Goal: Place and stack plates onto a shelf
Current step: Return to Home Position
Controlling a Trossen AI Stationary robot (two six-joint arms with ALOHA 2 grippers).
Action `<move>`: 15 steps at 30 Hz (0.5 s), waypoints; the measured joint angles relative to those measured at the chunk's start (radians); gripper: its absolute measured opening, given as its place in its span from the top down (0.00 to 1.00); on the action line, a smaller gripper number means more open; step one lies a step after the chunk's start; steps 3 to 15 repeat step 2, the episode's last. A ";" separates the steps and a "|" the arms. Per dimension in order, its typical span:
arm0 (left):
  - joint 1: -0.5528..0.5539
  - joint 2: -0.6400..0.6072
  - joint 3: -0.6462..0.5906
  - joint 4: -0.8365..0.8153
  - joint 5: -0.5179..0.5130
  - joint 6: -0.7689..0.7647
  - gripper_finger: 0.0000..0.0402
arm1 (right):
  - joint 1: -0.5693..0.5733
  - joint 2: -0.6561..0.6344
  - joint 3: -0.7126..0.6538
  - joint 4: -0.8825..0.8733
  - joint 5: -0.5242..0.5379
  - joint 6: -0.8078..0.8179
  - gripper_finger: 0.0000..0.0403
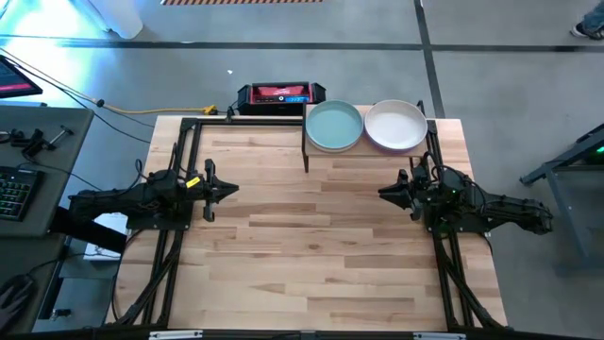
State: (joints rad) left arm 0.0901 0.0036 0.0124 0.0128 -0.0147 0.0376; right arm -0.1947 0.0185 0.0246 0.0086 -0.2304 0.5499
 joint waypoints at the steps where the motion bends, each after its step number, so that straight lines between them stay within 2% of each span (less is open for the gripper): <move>1: 0.000 0.000 0.000 0.000 0.000 0.000 0.96 | 0.000 0.000 0.000 0.000 0.000 0.000 0.82; 15: 0.000 0.000 0.000 0.000 0.000 0.000 0.96 | 0.000 0.000 0.000 0.000 0.000 0.000 0.82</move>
